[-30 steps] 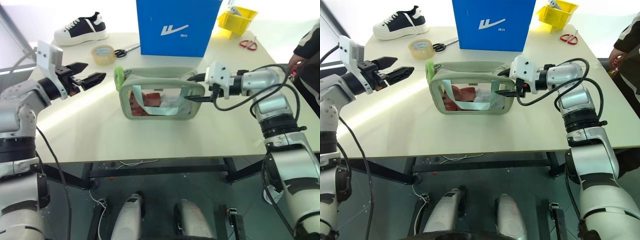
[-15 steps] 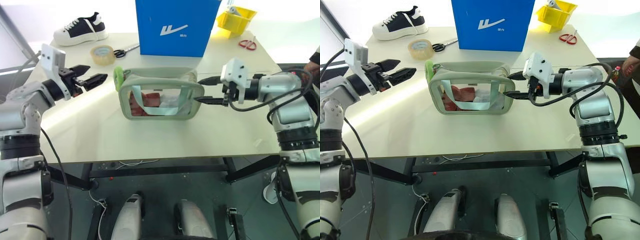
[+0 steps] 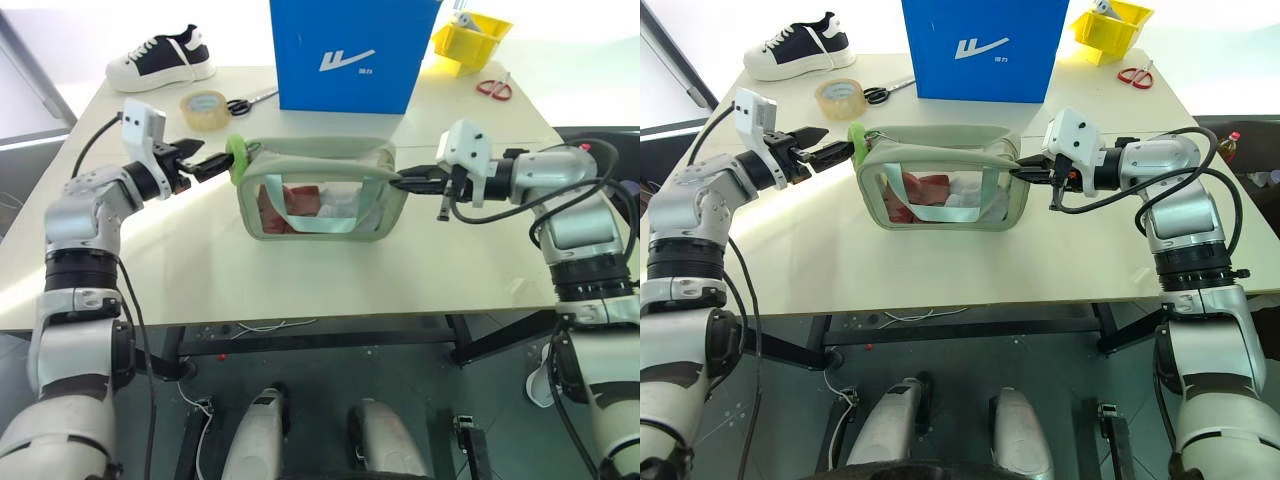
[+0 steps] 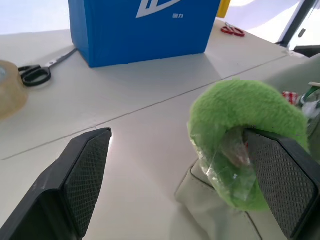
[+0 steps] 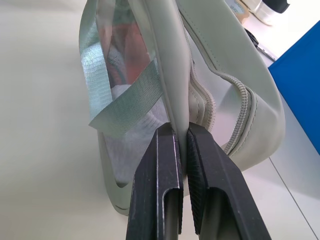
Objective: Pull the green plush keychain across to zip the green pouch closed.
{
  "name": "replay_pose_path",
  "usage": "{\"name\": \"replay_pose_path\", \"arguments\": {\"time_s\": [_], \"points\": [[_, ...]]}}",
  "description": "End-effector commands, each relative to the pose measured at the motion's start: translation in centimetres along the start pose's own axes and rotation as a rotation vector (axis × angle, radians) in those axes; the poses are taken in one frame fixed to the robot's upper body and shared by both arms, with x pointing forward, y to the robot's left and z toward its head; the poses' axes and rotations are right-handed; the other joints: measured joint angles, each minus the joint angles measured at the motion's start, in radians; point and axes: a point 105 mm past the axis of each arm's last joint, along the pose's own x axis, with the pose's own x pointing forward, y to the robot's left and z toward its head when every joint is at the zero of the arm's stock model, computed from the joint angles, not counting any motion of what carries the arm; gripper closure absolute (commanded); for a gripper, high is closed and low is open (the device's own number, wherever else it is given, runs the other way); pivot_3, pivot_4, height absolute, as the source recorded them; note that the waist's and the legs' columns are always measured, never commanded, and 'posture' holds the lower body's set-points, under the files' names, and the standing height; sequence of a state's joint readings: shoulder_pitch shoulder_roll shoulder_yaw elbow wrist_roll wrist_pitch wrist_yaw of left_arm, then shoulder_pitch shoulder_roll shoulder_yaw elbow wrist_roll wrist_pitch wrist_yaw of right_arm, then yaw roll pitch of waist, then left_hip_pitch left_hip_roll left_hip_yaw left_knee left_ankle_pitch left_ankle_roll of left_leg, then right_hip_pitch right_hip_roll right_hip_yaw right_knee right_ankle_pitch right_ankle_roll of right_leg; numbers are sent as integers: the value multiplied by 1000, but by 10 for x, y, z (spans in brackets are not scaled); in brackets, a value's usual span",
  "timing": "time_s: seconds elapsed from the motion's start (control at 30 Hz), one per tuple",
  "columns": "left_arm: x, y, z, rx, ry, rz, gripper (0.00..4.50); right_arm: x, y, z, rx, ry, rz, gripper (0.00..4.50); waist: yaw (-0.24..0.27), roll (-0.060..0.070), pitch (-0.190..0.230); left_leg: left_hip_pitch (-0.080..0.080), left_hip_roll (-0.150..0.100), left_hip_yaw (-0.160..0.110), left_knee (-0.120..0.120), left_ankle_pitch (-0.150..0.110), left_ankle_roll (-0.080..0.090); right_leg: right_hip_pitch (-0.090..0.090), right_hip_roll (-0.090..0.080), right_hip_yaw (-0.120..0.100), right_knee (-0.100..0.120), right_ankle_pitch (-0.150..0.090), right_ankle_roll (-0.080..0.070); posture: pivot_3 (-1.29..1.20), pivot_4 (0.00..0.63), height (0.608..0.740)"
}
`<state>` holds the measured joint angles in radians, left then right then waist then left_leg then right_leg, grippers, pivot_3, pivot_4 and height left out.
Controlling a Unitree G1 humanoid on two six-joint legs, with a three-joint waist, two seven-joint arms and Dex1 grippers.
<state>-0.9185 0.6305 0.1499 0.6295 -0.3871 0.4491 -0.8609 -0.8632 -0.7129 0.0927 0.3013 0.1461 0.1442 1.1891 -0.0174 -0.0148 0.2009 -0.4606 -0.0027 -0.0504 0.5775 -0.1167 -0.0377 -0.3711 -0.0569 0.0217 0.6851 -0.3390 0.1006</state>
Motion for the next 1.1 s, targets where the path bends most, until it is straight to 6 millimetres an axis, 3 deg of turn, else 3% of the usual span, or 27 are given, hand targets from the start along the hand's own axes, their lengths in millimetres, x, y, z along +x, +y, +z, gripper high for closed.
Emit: {"name": "replay_pose_path", "arguments": {"time_s": [0.03, 0.2, 0.33, 0.43, 0.63, 0.8, 0.9, 0.97, 1.1], "points": [[1, -3, 16, -21, -54, -45, 0, 0, -4, 14, -45, -34, -6, 4454, 0, 0, 0, 0, 0, 0, 0, 0, 0, 0, 0, 0, 0, 0, 0, 0, 150, 740], [6, -28, 11, -105, -44, -208, 0, 1, -4, 14, -49, -29, -9, 4454, -1, 0, 0, 0, 0, 0, 0, 0, 0, 0, 0, 0, 0, 0, 0, 0, 150, 740], [9, -31, 13, -113, -61, -215, 0, 2, -5, 15, -52, -32, -13, 4454, -1, 0, 0, 0, 0, 0, 0, 0, 0, 0, 0, 0, 0, 0, 0, 0, 150, 740], [5, -26, 23, -128, -101, -197, 1189, 2, -6, 15, -55, -33, -19, 4500, -2, 0, 0, 0, 0, 0, 0, 0, 0, 0, 0, 0, 0, 0, 0, 0, 150, 740], [-5, -25, 44, -96, -157, -189, 4362, 1, -7, 11, -58, -24, -29, 4500, -2, 0, 0, 0, 0, 0, 0, 0, 0, 0, 0, 0, 0, 0, 0, 0, 150, 740], [-7, -34, 64, -17, -180, -208, 4472, 2, -9, 11, -62, -21, -34, 4500, -1, 0, 0, 0, 0, 0, 0, 0, 0, 0, 0, 0, 1, 0, 0, 0, 150, 740], [3, -59, 71, 48, -174, -285, 4472, 2, -9, 10, -63, -22, -37, 4500, 0, 0, 0, 0, 0, 0, 0, 0, 0, 0, 0, 0, 1, 0, 0, 0, 150, 740], [11, -73, 70, 83, -156, -325, 4472, 2, -10, 10, -64, -22, -41, 4500, 1, 0, 0, 0, 0, 0, 0, 0, 0, 1, 0, 0, 1, 0, 0, 0, 150, 740], [22, -83, 50, 128, -80, -342, 4472, 2, -9, 10, -61, -23, -45, 4500, -1, 0, 0, 0, 0, 0, 1, 0, 0, 1, 0, 0, 1, 0, 0, 0, 150, 740]]}}
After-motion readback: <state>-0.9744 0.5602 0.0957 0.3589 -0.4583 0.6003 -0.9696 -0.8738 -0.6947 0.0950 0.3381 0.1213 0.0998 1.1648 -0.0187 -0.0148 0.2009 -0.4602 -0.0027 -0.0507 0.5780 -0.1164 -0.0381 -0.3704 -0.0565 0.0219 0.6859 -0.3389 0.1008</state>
